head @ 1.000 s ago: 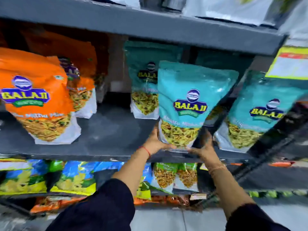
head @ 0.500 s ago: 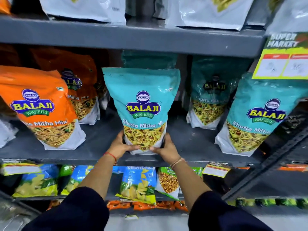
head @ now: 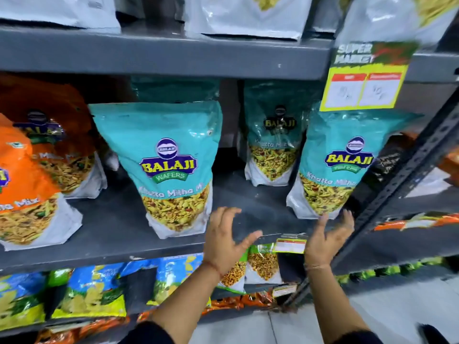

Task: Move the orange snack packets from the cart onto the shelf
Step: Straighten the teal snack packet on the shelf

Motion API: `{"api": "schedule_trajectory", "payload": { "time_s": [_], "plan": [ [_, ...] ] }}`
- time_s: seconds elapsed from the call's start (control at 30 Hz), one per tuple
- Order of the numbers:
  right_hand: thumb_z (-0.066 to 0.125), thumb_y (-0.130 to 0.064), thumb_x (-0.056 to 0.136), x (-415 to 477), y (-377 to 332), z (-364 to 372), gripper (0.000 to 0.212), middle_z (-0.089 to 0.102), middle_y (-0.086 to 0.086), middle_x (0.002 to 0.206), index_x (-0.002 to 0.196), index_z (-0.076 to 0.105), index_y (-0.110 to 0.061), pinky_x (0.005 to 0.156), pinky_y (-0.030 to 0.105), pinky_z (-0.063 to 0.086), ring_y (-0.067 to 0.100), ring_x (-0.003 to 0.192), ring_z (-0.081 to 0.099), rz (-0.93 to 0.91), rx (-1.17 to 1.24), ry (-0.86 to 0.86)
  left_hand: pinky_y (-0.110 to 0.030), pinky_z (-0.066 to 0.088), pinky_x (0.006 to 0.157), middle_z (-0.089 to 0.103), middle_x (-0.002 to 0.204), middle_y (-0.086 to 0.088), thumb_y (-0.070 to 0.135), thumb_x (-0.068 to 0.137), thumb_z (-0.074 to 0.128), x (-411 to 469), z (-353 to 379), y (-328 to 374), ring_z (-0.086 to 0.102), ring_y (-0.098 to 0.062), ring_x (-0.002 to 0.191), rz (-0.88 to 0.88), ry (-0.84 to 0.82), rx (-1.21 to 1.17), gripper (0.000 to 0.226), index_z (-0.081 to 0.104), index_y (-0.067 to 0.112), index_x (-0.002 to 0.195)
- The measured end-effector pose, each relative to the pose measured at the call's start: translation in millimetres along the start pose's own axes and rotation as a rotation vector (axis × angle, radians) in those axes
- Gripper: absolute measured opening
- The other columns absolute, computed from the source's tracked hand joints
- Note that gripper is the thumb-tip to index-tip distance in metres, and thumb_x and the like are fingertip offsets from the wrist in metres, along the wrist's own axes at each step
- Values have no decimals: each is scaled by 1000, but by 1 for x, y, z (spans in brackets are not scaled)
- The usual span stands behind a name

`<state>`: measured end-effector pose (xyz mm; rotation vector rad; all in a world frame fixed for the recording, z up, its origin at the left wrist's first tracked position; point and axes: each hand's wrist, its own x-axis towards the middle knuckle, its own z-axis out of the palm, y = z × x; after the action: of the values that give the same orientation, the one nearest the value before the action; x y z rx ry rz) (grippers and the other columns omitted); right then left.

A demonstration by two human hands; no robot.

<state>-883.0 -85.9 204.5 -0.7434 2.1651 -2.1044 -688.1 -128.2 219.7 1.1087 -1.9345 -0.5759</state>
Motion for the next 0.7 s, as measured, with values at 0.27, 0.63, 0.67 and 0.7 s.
{"api": "schedule_trajectory", "payload": {
  "time_s": [0.27,0.63,0.67,0.7],
  "plan": [
    [29,-22,98,82,6,0,42,37,18,143,137,30,-6,71,18,28,30,129,38,344,108,-139,-28,30,106,30,144,6,27,78,70,98,90,60,31,-14,131,-449,-595,-507,83,20,14,143],
    [32,-24,96,18,-6,19,44,42,7,136,138,28,-11,76,10,29,11,113,39,153,73,-284,-47,47,92,62,115,-26,22,81,64,57,109,14,56,-36,112,-530,-255,-387,27,56,3,99],
    [33,-23,96,12,-6,22,44,43,3,132,138,27,-12,76,10,30,9,112,38,154,95,-291,-47,45,97,60,122,-22,19,83,62,58,106,10,54,-33,116,-525,-253,-384,35,54,2,113],
    [34,-23,96,8,-7,24,44,42,-2,127,138,26,-12,75,10,31,8,110,38,159,107,-290,-47,45,99,59,126,-20,19,84,62,59,103,9,53,-32,119,-527,-257,-385,41,51,4,120]
  ]
}}
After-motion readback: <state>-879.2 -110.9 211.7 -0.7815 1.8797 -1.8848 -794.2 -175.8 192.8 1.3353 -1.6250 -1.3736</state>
